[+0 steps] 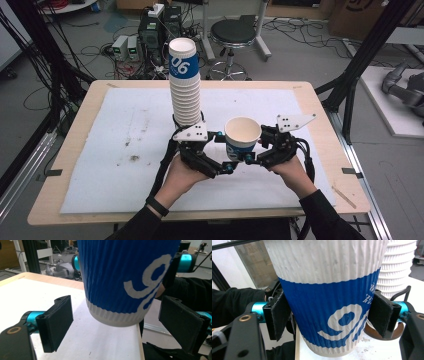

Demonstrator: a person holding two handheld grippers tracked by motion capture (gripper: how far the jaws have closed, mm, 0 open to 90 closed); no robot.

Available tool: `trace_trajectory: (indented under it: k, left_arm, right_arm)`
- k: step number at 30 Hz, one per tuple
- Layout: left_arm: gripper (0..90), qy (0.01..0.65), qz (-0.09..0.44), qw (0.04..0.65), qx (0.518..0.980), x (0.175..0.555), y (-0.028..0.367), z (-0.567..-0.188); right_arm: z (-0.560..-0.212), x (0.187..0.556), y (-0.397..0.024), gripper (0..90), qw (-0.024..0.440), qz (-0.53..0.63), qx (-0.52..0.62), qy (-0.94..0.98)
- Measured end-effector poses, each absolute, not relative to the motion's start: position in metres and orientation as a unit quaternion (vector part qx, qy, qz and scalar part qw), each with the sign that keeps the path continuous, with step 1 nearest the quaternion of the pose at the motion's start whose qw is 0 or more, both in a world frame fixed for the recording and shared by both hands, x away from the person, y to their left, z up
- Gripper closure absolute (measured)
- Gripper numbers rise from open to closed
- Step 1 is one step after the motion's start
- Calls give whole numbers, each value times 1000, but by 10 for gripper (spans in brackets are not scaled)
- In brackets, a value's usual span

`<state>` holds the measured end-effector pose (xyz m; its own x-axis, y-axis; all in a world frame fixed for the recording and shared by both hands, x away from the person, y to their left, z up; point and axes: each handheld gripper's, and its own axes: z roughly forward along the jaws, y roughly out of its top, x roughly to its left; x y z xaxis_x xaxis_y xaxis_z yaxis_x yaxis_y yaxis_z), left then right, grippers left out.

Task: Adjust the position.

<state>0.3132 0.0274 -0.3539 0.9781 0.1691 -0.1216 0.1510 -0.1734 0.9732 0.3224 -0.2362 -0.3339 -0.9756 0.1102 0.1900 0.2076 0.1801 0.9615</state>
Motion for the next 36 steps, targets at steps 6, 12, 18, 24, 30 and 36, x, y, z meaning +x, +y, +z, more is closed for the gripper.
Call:
trace_trajectory:
  k: [6, 12, 18, 24, 30, 36]
  left_arm:
    - [144, 102, 2, 636, 765, 314, 25, -356]
    - [184, 99, -2, 636, 765, 313, 24, -357]
    - [293, 88, -6, 639, 764, 313, 25, -357]
    - [298, 86, -3, 634, 768, 312, 25, -357]
    - [298, 84, -10, 631, 771, 312, 24, -358]
    - [299, 82, -14, 626, 775, 312, 22, -359]
  right_arm:
    - [-335, 320, -230, 254, 44, -632, -100, -767]
    - [-337, 319, -226, 254, 48, -632, -99, -767]
    - [-339, 320, -226, 254, 49, -633, -102, -766]
    - [-339, 320, -226, 253, 48, -630, -98, -769]
    - [-339, 318, -224, 181, 36, -628, -91, -772]
    - [-335, 316, -223, 159, 32, -630, -91, -770]
